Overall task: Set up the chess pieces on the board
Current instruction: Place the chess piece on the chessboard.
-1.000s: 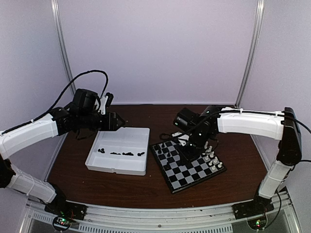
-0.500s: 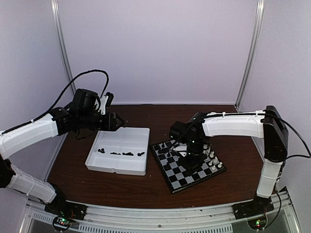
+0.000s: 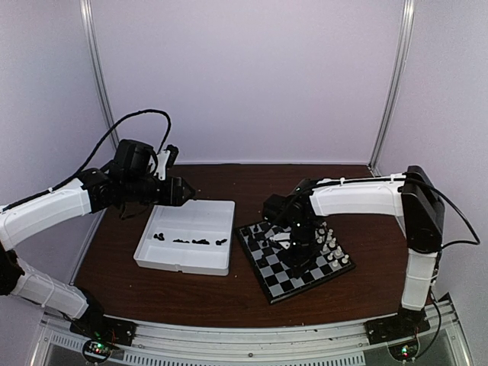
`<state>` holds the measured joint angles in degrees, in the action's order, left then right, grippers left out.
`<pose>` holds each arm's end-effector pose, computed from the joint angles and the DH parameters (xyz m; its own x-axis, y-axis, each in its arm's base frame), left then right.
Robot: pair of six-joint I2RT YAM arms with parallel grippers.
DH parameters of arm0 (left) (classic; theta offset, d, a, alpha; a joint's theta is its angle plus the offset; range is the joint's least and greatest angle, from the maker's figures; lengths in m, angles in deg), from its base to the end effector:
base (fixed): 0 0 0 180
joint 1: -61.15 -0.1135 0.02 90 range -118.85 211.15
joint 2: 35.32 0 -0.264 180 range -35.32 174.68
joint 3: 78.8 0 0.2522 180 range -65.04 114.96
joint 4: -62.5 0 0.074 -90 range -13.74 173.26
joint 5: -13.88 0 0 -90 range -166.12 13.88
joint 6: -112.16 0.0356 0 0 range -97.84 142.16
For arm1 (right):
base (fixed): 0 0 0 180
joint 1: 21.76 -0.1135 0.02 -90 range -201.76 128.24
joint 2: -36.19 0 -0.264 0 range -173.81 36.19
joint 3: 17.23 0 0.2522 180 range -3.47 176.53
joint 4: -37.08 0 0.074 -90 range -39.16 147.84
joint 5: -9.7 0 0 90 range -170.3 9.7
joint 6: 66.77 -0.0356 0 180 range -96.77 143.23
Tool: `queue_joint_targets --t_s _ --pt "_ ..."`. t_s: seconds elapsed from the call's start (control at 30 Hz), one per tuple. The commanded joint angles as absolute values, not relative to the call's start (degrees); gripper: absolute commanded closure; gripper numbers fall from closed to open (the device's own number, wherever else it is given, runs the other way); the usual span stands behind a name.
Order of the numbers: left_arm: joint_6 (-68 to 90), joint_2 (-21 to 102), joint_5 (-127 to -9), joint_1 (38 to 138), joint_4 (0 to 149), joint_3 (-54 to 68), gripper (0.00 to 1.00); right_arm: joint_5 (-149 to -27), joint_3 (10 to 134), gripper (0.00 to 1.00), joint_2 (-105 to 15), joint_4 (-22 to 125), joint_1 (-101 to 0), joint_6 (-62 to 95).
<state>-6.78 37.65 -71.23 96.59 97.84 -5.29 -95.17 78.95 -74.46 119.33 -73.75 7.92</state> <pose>0.2302 -0.1676 0.3058 -0.7141 -0.0836 -0.6951 0.3305 0.8350 -0.4399 0.2050 0.2772 0.1899 -0.7861 -0.5913 0.1802 -0.5552 0.8035 0.2149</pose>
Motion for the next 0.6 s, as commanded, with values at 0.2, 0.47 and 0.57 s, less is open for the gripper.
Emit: queue_joint_targets --t_s 0.2,0.47,0.57 --pt "-5.6 37.5 -71.3 96.3 98.2 -4.0 0.46 -92.1 80.2 0.64 -71.8 117.6 -73.6 8.2" --pt "-5.6 37.0 -70.7 96.3 97.6 -4.8 0.46 -87.2 73.1 0.65 -63.7 110.5 -75.6 6.4" --pt "-5.6 36.7 -70.4 96.3 96.3 -5.7 0.46 -85.2 68.0 0.65 -58.3 105.5 -76.7 4.3"
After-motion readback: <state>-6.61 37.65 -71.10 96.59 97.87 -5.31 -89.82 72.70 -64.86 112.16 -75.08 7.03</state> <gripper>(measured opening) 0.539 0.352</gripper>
